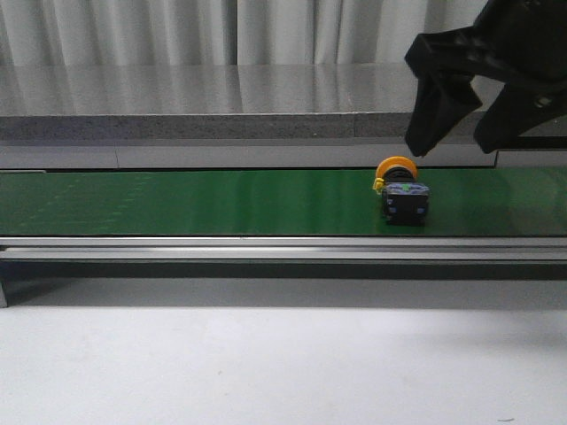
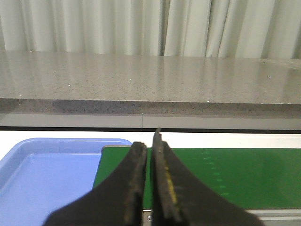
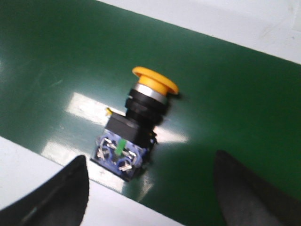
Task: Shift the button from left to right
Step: 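Close the right gripper on the button's black body, then lift the button with the right gripper and lower it into the green bin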
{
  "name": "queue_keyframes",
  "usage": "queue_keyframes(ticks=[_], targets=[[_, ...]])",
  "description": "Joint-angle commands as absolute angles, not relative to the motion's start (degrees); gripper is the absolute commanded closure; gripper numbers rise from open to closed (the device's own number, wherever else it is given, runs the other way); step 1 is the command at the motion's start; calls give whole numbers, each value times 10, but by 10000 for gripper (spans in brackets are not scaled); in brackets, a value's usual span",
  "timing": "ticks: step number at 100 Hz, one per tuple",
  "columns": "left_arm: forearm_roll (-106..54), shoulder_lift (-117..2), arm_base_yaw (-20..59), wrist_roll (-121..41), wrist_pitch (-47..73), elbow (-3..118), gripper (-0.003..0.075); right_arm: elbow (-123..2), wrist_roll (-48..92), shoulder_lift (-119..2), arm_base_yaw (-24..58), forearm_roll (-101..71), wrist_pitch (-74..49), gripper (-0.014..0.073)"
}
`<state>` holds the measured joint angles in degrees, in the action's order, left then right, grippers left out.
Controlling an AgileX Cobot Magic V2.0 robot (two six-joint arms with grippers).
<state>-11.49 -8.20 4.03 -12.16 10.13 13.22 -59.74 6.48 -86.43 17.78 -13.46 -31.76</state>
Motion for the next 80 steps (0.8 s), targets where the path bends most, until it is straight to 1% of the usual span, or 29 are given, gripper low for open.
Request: queue_keyframes(ticks=[1, 38, 45, 52, 65, 70, 74, 80], targets=[[-123, -88, 44, -122, 56, 149, 715, -618, 75, -860, 181, -136, -273, 74], [-123, -88, 44, -122, 56, 149, 715, -618, 76, -919, 181, -78, -257, 76], [-123, -88, 44, -122, 56, 149, 715, -618, 76, -929, 181, -78, -257, 88], [-123, -88, 44, -122, 56, 149, 715, -618, 76, -936, 181, -78, -258, 139], [-123, -88, 44, -122, 56, 149, 715, -619, 76, -931, 181, -78, -268, 303], [-123, -88, 44, -122, 56, 149, 715, -624, 76, -924, 181, -78, -274, 351], [-123, -88, 44, -122, 56, 149, 715, -631, 76, -917, 180, -78, -281, 376], [-123, -88, 44, -122, 56, 149, 715, -645, 76, -905, 180, -78, -294, 381]])
